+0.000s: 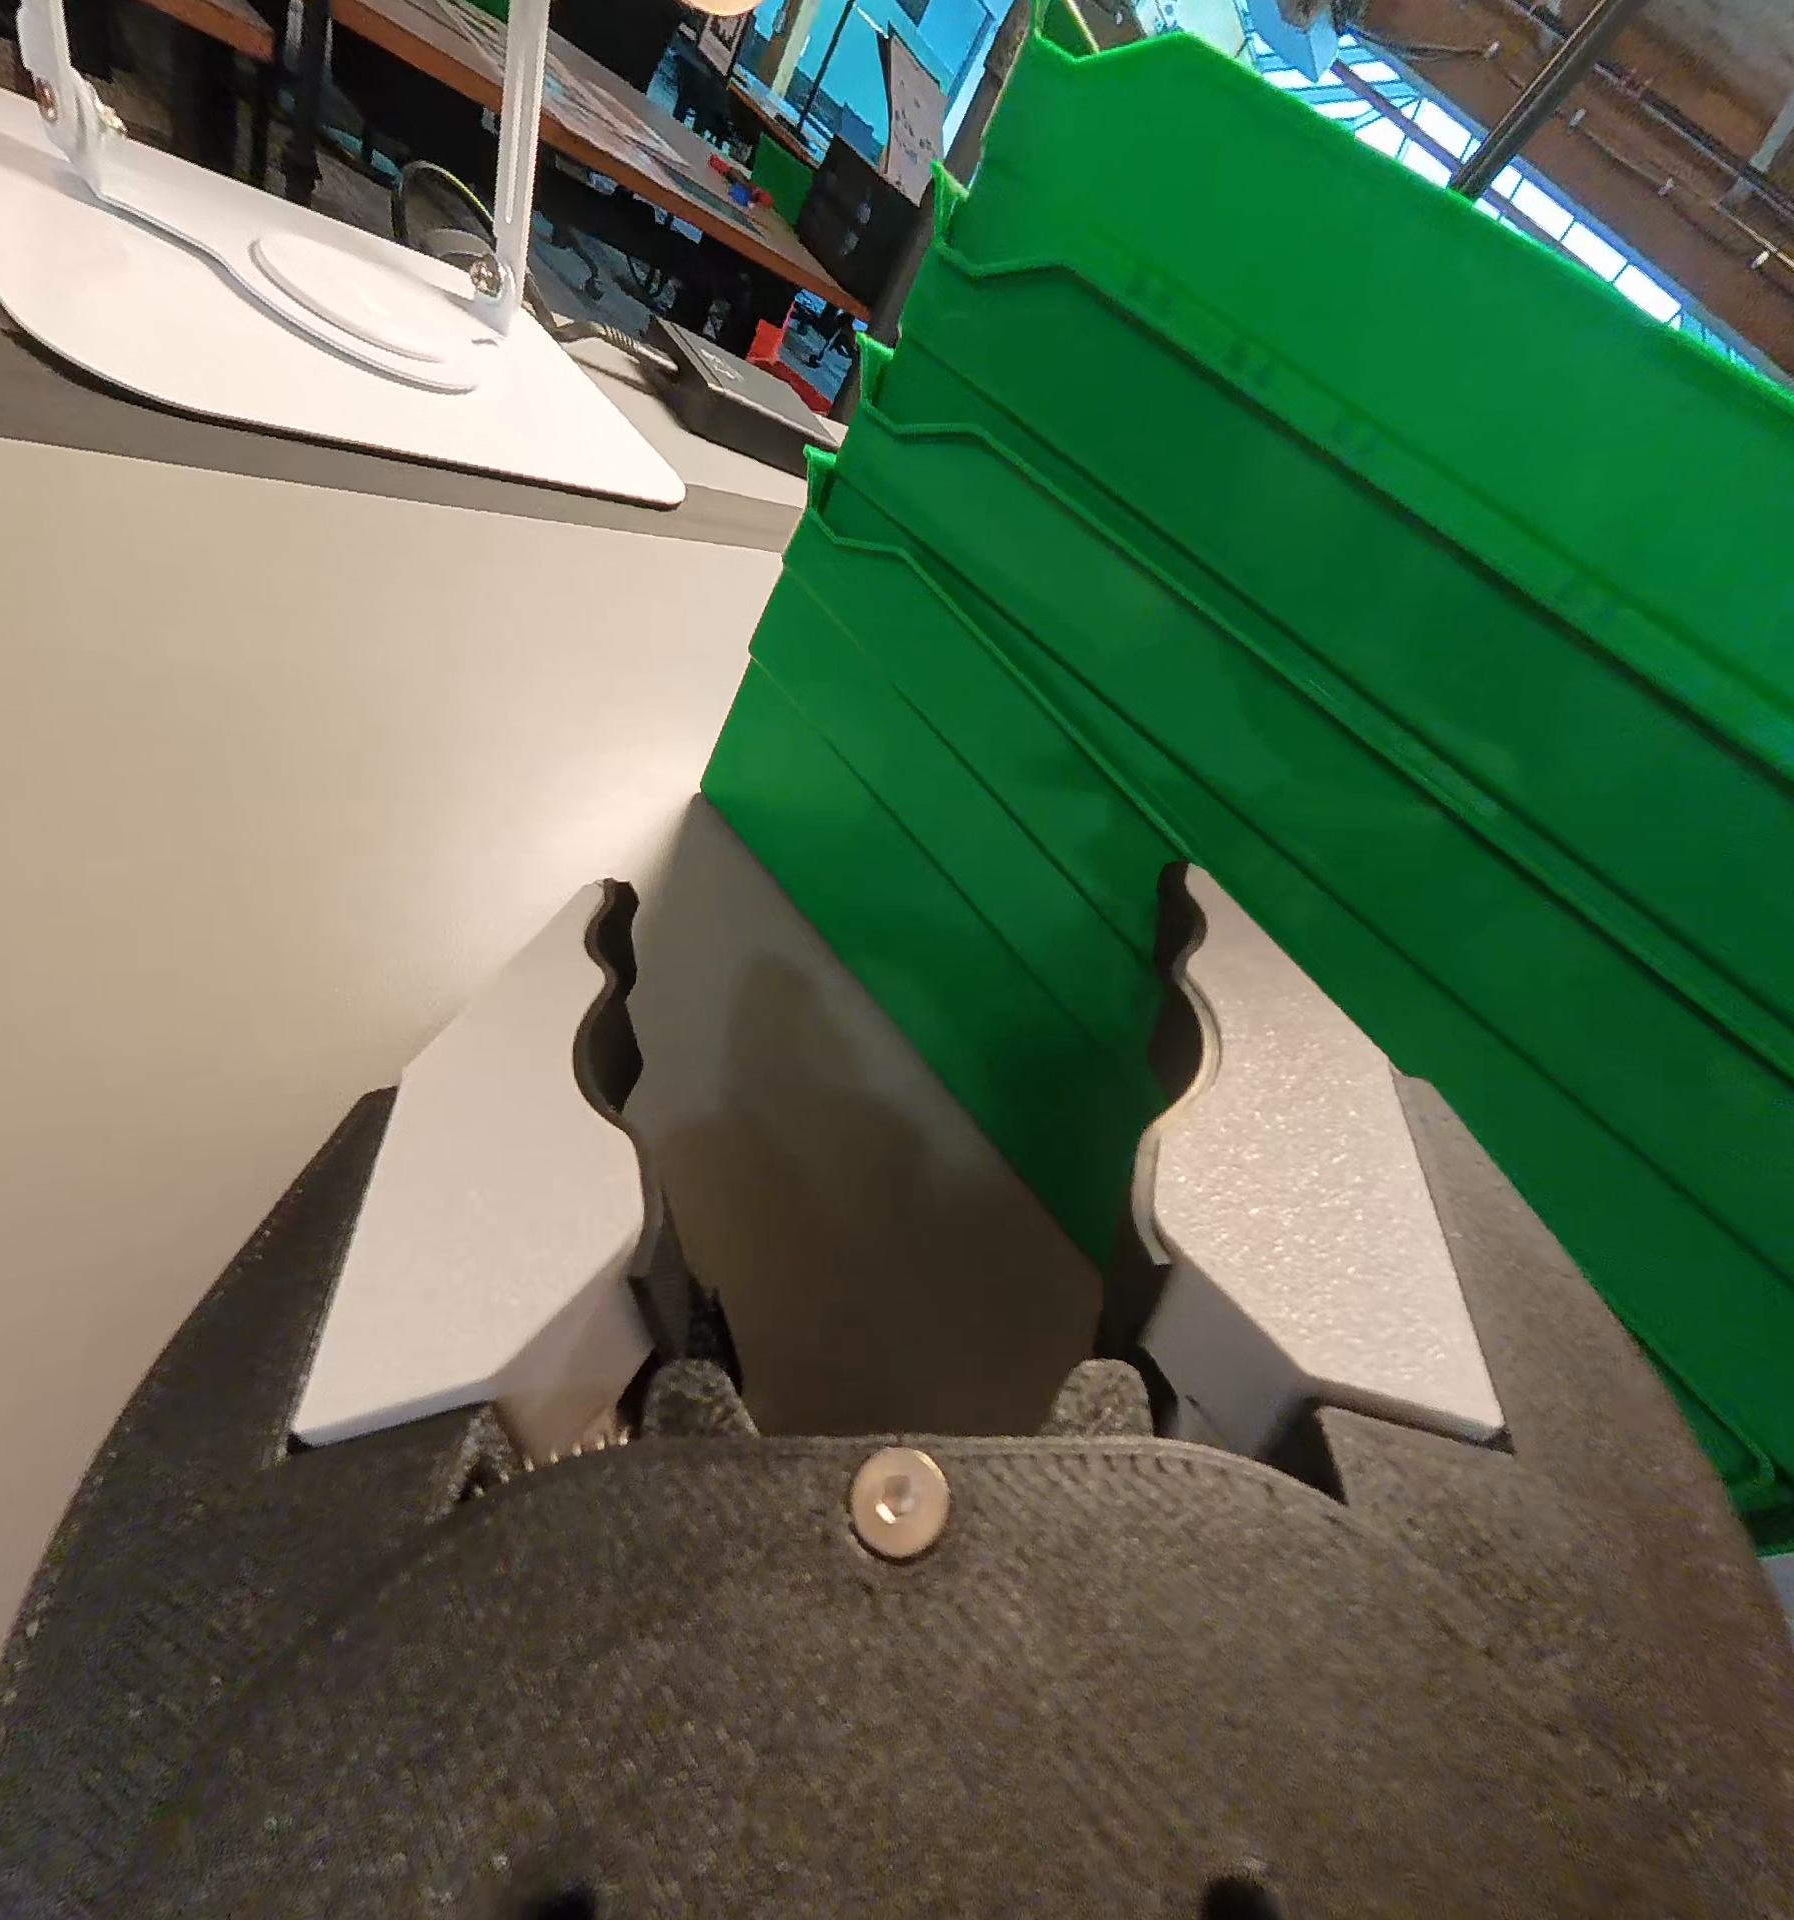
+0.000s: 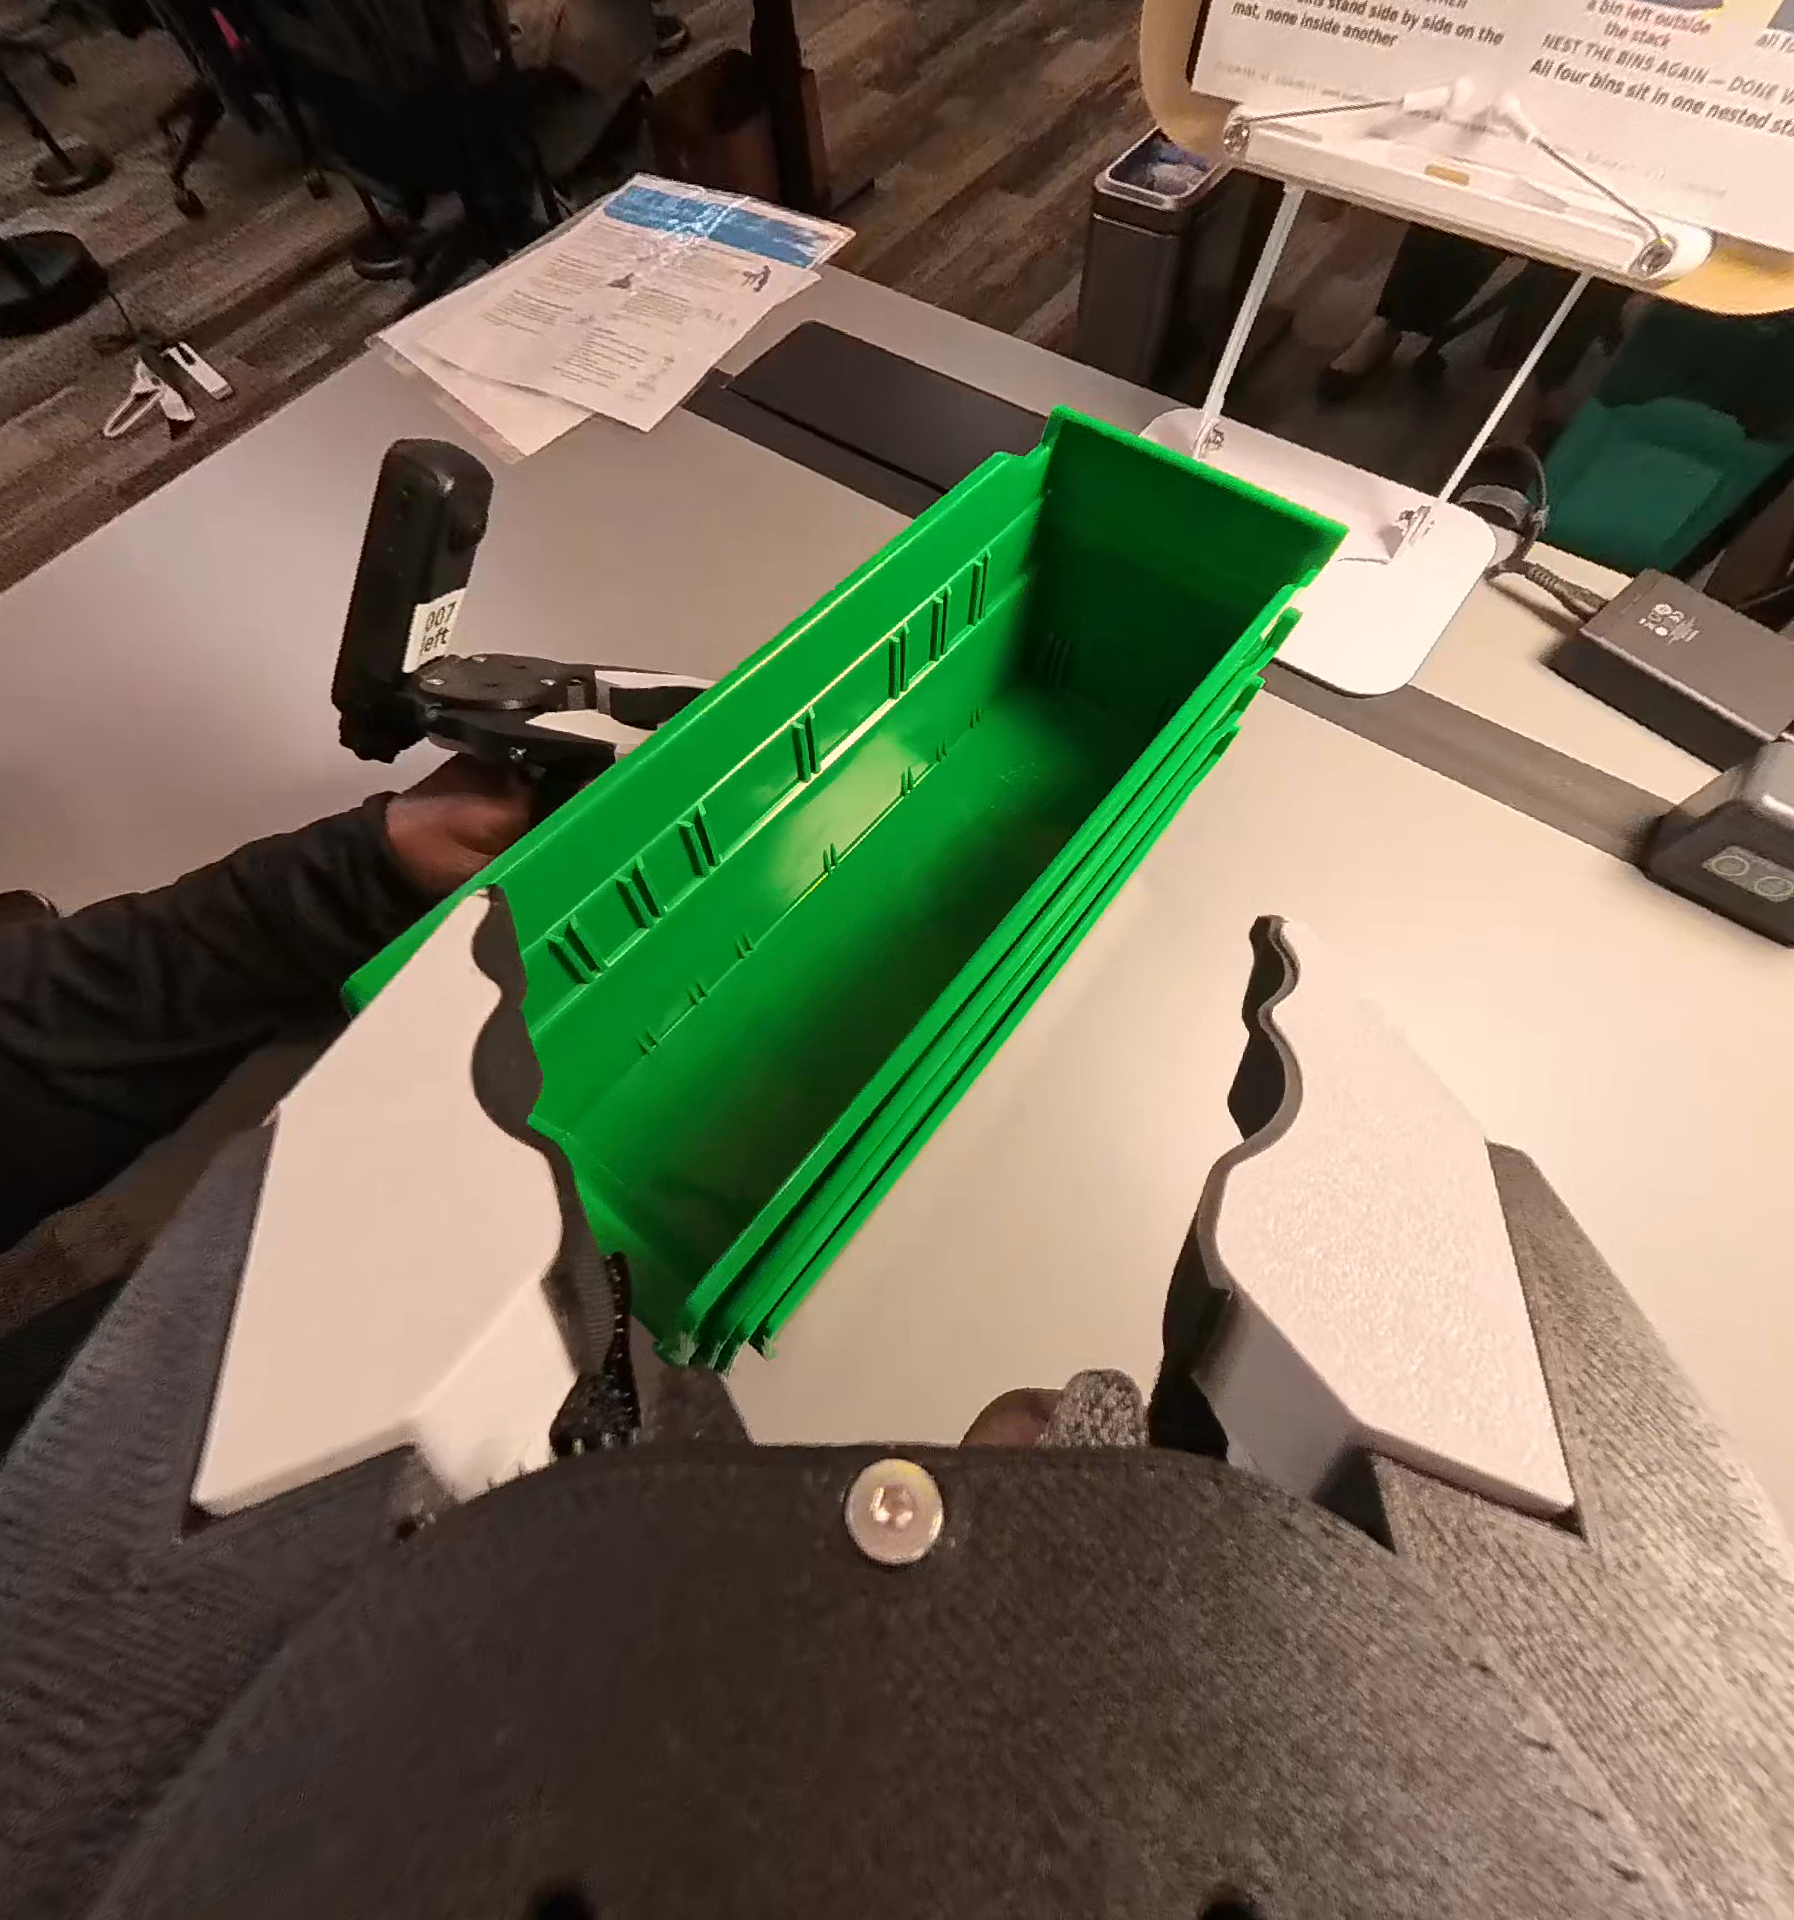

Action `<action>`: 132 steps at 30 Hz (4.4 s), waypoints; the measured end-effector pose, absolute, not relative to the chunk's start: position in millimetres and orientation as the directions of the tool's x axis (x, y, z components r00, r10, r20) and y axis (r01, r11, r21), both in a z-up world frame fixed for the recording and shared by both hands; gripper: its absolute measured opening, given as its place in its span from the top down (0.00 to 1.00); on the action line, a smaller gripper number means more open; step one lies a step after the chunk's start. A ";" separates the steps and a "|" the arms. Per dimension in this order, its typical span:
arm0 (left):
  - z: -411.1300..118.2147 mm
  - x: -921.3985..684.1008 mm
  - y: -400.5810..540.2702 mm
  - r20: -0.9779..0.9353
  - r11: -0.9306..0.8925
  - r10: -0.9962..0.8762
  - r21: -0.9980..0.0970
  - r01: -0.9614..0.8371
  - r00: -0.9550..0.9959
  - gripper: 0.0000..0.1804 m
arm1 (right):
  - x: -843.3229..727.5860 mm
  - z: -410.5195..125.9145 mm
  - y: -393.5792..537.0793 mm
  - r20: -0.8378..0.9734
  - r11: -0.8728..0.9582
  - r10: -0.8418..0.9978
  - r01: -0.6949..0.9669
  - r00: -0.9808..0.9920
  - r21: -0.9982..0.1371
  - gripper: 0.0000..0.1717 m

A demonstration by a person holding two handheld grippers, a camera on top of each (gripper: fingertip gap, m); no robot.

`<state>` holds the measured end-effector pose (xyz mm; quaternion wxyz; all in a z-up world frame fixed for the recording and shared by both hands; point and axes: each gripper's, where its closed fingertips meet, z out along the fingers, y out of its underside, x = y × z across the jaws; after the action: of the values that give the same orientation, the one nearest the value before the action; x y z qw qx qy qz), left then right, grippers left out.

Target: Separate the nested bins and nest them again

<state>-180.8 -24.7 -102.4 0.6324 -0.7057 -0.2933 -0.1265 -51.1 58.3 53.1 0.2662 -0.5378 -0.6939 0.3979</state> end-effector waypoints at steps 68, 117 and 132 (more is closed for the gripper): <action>-116.3 -185.7 -26.8 0.597 -0.070 0.282 -0.768 0.637 0.751 0.49 | -123.0 -12.2 54.0 0.088 0.028 0.996 0.967 -0.006 -0.255 0.33; -116.3 -185.6 -26.3 0.595 -0.069 0.282 -0.770 0.634 0.753 0.49 | 6.3 -104.7 257.5 0.048 -0.065 0.996 0.968 0.079 -0.240 0.28; -116.5 -184.5 -25.6 0.589 -0.076 0.282 -0.773 0.629 0.758 0.49 | -50.2 9.0 125.9 -0.207 0.003 0.964 0.787 -0.165 -0.617 0.25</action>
<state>-184.5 -25.6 -116.5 0.6013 -0.7192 -0.3168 -0.1444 -50.2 125.9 9.0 0.1394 -0.6308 -0.6942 0.3175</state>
